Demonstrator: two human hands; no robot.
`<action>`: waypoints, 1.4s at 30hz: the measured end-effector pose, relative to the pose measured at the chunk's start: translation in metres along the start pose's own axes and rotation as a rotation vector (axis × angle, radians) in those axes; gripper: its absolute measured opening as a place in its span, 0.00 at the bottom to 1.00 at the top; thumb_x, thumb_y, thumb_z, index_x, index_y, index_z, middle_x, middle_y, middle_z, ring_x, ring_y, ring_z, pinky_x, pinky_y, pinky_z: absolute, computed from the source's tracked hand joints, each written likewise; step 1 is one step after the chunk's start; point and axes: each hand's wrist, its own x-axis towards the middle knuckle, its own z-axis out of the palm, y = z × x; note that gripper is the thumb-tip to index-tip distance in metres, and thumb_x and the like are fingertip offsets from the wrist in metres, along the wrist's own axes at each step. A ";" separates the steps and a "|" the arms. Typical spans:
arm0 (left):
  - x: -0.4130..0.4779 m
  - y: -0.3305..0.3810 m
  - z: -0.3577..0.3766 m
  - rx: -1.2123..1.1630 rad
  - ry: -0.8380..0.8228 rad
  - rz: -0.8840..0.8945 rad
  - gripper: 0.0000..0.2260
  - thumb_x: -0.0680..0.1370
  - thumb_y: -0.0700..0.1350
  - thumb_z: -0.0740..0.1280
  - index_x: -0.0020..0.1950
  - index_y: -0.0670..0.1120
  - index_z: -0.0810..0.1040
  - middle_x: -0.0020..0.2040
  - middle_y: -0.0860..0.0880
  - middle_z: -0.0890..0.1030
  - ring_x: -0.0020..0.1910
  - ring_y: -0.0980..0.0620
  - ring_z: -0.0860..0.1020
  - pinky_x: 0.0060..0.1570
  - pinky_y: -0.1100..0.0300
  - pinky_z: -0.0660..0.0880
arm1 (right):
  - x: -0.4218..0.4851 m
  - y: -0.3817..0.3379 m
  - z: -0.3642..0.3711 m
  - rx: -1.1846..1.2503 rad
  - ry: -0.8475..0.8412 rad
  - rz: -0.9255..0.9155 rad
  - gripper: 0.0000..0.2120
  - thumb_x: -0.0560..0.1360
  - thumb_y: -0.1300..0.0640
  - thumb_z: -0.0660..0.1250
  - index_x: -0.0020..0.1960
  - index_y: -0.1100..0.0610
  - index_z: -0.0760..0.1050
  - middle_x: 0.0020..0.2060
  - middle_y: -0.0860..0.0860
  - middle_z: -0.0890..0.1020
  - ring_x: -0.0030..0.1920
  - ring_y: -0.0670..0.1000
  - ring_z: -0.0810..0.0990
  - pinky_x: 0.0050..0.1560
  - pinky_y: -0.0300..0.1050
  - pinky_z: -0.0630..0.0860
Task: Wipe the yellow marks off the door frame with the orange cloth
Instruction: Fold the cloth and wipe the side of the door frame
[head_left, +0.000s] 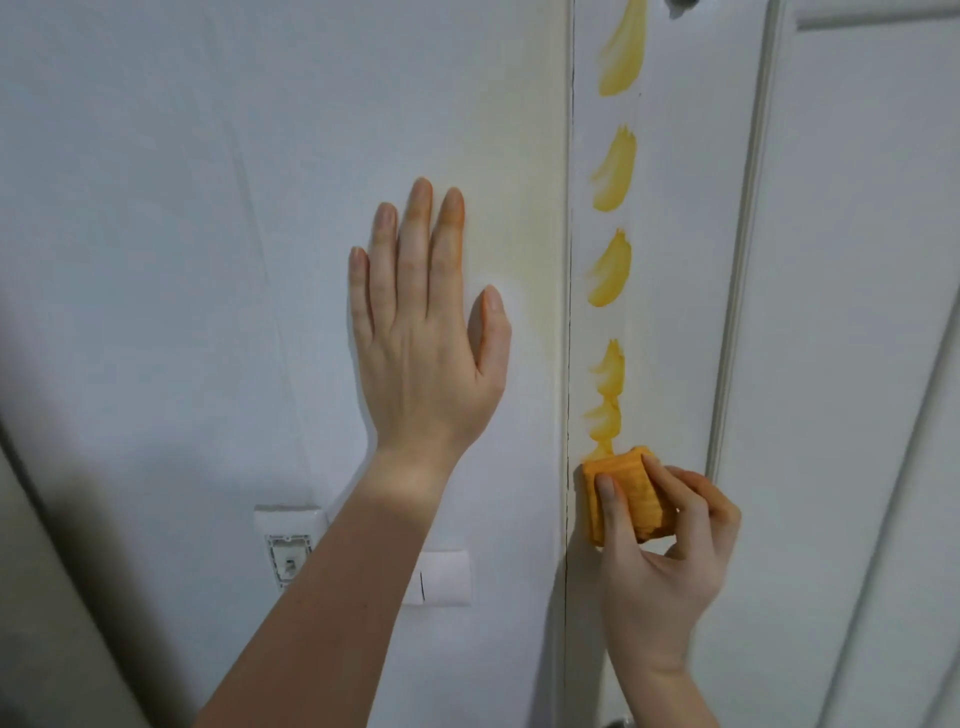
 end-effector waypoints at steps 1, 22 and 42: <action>0.001 0.000 0.000 0.011 -0.003 0.002 0.29 0.89 0.53 0.54 0.89 0.46 0.55 0.89 0.45 0.56 0.89 0.43 0.52 0.87 0.41 0.51 | 0.000 0.001 -0.001 0.000 -0.001 -0.030 0.15 0.74 0.56 0.78 0.57 0.61 0.82 0.55 0.53 0.79 0.58 0.43 0.78 0.52 0.51 0.80; -0.002 -0.003 0.000 0.025 -0.016 0.026 0.29 0.89 0.55 0.52 0.89 0.48 0.54 0.90 0.46 0.55 0.89 0.43 0.52 0.87 0.41 0.52 | -0.013 -0.004 0.012 0.160 -0.053 -0.027 0.15 0.78 0.59 0.73 0.63 0.62 0.80 0.63 0.60 0.81 0.65 0.54 0.82 0.58 0.45 0.82; -0.003 -0.003 0.001 0.011 -0.010 0.032 0.29 0.89 0.55 0.53 0.89 0.47 0.54 0.90 0.46 0.55 0.89 0.43 0.52 0.87 0.41 0.51 | 0.018 -0.037 0.037 0.312 0.094 0.146 0.11 0.78 0.60 0.74 0.60 0.53 0.82 0.60 0.54 0.84 0.63 0.61 0.83 0.56 0.38 0.79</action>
